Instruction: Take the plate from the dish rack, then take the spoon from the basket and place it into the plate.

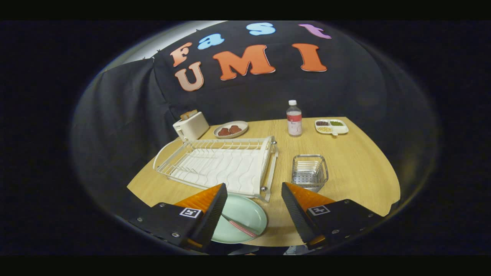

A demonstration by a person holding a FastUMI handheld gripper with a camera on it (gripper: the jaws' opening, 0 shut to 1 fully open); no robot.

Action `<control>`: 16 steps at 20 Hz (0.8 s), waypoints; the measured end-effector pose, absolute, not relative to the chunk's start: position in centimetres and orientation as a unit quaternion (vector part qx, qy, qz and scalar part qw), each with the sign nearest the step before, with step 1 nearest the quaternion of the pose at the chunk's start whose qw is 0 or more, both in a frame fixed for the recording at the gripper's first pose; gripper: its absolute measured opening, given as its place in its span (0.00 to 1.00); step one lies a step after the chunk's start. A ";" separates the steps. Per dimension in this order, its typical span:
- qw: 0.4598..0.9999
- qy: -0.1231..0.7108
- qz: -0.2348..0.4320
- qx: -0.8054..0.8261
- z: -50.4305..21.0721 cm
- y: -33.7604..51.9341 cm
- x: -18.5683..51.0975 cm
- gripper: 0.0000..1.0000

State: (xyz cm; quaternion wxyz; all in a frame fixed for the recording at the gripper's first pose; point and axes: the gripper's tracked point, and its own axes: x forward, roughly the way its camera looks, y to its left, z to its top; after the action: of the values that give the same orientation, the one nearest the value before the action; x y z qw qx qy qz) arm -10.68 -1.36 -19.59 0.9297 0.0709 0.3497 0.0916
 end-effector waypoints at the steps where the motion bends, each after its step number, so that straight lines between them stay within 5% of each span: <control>1: 0.938 0.327 0.091 0.074 -17.7 -1.4 -9.7 0.86; 10: 0.984 0.159 0.060 0.055 -5.9 -4.6 -2.7 0.90; 16: 0.989 0.125 0.042 0.071 -4.1 -5.7 -1.6 0.89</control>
State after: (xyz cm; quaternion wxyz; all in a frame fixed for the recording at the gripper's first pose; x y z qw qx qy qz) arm -1.63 -5.75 -4.13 0.9886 0.0715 0.1254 0.0419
